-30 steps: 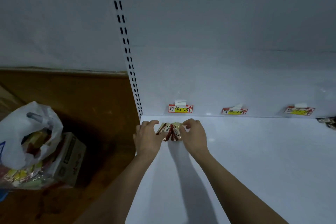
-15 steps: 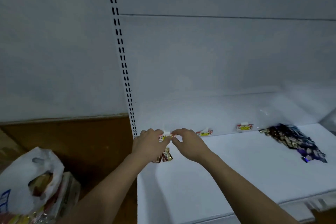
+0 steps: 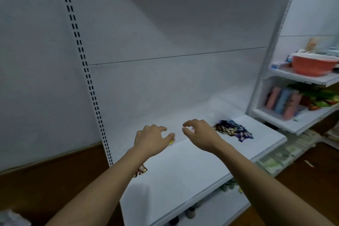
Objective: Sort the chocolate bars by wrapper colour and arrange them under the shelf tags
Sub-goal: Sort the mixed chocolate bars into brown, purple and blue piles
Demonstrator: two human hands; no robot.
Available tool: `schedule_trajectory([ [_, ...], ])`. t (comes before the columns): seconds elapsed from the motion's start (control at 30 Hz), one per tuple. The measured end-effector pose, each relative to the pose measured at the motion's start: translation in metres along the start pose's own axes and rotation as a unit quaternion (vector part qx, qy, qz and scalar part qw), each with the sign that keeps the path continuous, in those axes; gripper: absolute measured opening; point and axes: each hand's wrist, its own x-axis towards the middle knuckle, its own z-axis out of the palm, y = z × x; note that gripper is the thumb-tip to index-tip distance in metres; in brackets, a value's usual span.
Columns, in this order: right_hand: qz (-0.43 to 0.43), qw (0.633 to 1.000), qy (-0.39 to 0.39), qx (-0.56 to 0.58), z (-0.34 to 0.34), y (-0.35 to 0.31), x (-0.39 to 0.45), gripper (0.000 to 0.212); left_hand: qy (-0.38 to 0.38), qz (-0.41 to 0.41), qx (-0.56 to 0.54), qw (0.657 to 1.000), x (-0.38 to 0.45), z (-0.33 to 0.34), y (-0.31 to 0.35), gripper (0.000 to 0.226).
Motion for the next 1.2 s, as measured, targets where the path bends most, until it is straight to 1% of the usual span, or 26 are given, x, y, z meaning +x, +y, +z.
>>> schedule_trajectory([
  [0.1,0.013,1.000,0.011,-0.026,-0.037,0.023,-0.014,0.039,0.007,0.021,-0.023,0.999,0.005,-0.010,0.042,0.060],
  [0.2,0.017,0.999,0.027,-0.039,-0.064,0.050,-0.027,0.034,0.003,0.036,-0.055,0.998,0.012,-0.010,0.080,0.059],
  [0.27,0.013,0.998,0.042,-0.047,-0.077,0.067,-0.035,0.031,-0.014,0.040,-0.086,0.995,0.015,-0.004,0.102,0.059],
  [0.33,0.012,0.998,0.045,-0.041,-0.087,0.085,-0.040,0.031,-0.032,0.048,-0.083,0.995,0.017,0.008,0.121,0.060],
  [0.43,0.023,0.999,0.029,-0.039,-0.099,0.113,-0.035,0.034,-0.036,0.053,-0.059,0.996,0.028,0.022,0.143,0.060],
  [0.57,0.043,0.998,-0.010,-0.051,-0.108,0.144,-0.010,0.044,-0.021,0.057,-0.038,0.997,0.059,0.028,0.161,0.061],
  [0.67,0.049,0.997,-0.013,-0.052,-0.105,0.164,0.019,0.047,-0.017,0.057,-0.019,0.998,0.088,0.038,0.166,0.060],
  [0.73,0.051,0.996,-0.018,-0.073,-0.094,0.179,0.039,0.048,-0.024,0.057,-0.017,0.998,0.107,0.052,0.166,0.057],
  [0.83,0.056,0.988,-0.065,-0.130,-0.068,0.197,0.064,0.048,-0.049,0.055,-0.032,0.997,0.136,0.072,0.166,0.054],
  [0.9,0.060,0.984,-0.087,-0.143,-0.053,0.206,0.078,0.048,-0.060,0.052,-0.043,0.996,0.155,0.081,0.165,0.055],
  [1.03,0.072,0.988,-0.075,-0.113,-0.035,0.224,0.100,0.047,-0.070,0.056,-0.040,0.995,0.189,0.094,0.163,0.056],
  [1.1,0.078,0.988,-0.086,-0.100,-0.027,0.234,0.105,0.047,-0.079,0.058,-0.033,0.995,0.199,0.103,0.163,0.054],
  [1.2,0.078,0.985,-0.105,-0.113,-0.016,0.251,0.115,0.047,-0.072,0.058,-0.028,0.995,0.214,0.117,0.164,0.054],
])
